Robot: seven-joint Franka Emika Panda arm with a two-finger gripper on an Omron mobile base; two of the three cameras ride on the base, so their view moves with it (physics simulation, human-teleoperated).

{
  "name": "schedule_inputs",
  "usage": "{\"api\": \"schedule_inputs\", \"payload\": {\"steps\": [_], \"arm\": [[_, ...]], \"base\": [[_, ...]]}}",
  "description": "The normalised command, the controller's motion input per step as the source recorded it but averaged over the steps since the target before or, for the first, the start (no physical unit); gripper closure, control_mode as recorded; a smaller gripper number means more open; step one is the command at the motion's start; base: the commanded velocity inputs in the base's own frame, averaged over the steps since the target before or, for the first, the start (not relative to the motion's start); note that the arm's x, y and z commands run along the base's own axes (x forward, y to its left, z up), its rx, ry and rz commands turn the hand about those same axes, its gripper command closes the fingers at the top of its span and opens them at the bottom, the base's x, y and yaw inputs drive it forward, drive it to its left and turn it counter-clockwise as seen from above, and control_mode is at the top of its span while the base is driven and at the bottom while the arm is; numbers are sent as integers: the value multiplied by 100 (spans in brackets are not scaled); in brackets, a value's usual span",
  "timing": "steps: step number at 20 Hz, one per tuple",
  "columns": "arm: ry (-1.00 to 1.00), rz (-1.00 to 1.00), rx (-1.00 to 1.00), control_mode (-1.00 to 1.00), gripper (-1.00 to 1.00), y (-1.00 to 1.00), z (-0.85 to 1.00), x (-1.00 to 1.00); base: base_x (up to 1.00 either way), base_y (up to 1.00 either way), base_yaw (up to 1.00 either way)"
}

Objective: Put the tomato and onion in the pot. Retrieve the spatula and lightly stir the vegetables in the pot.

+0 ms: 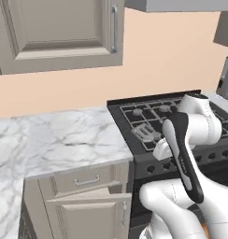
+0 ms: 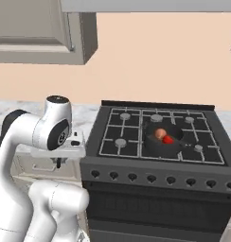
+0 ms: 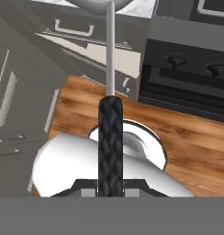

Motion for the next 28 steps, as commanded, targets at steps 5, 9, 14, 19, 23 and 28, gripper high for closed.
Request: {"api": "schedule_inputs", "payload": {"steps": [5, 9, 14, 19, 23, 28], "arm": [[0, 0, 0, 100, 100, 0, 0, 0], [0, 0, 0, 100, 100, 0, 0, 0], [0, 0, 0, 100, 100, 0, 0, 0], [0, 0, 0, 100, 100, 0, 0, 0], [0, 0, 0, 100, 100, 0, 0, 0], [0, 0, 0, 100, 100, 0, 0, 0]], "base": [[0, -100, 2], [-1, -100, 2], [7, -71, 0], [9, 0, -1], [54, -29, -11], [23, -36, -13]]}}
